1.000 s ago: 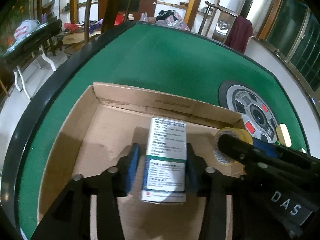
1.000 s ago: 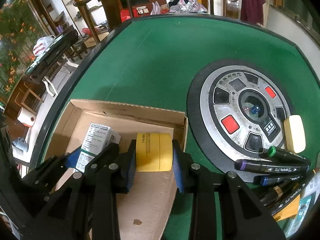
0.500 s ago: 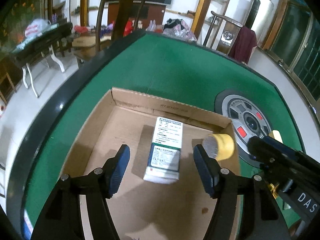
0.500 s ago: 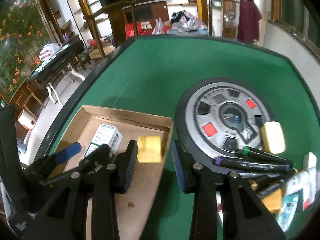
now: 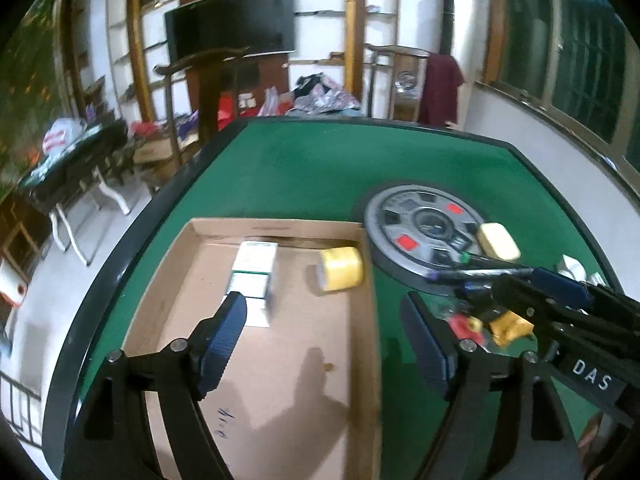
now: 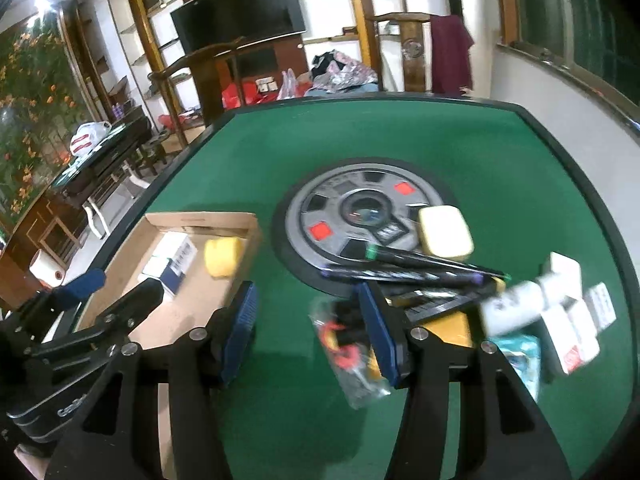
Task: Organize objects
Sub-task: 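Move both tools back over the pile of items on the table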
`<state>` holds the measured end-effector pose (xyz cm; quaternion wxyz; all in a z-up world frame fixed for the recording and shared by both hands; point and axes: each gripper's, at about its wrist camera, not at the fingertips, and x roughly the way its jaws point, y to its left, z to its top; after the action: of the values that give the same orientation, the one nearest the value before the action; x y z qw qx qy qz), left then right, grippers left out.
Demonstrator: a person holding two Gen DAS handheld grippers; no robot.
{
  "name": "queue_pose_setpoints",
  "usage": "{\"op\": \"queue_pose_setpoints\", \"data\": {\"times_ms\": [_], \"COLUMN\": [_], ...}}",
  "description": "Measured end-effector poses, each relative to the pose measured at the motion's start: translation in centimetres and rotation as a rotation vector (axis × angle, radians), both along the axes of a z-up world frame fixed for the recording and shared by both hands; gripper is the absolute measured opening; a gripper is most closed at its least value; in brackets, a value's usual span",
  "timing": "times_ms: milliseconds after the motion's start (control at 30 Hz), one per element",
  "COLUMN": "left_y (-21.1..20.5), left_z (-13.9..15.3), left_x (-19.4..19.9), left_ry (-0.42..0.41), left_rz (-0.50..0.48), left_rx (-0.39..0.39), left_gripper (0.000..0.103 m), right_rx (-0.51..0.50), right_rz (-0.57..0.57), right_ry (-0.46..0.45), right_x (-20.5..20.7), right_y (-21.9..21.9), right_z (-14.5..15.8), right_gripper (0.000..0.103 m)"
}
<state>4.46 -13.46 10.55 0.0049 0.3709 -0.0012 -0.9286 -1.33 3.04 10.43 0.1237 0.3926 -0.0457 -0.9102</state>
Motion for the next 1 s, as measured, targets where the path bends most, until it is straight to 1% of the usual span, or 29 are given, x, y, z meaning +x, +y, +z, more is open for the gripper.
{"op": "queue_pose_setpoints", "data": {"times_ms": [167,300,400,533,600,800,1000], "left_y": [3.3,5.3,6.4,7.7,8.7,12.9,18.0], "left_z": [0.2,-0.1,-0.5,-1.0,-1.3,-3.1,-4.2], "left_x": [0.7,0.9,0.9,1.2,1.3,1.6,2.4], "left_ry": [0.003,-0.013,-0.036,-0.058,-0.064,-0.101,-0.123], "left_rz": [-0.048,-0.073,-0.098,-0.140,-0.165,-0.273,-0.442], "left_rx": [-0.030,-0.034,-0.013,0.036,0.040,0.031,0.037], "left_gripper": [0.075,0.075,0.075,0.075,0.075,0.075,0.075], "right_rx": [-0.016,-0.035,-0.048,-0.065,-0.078,-0.138,-0.183], "right_rz": [-0.050,-0.099,-0.136,-0.210,-0.246,-0.348,-0.390], "right_ry": [0.014,0.025,0.032,0.042,0.045,0.039,0.053], "right_x": [1.4,2.0,2.3,2.6,2.7,2.0,1.8], "right_y": [4.1,7.6,9.9,13.9,15.8,20.9,23.7], "right_z": [-0.1,-0.1,-0.1,-0.5,-0.8,-2.2,-3.4], "right_gripper": [0.052,0.052,0.052,0.052,0.053,0.053,0.053]}}
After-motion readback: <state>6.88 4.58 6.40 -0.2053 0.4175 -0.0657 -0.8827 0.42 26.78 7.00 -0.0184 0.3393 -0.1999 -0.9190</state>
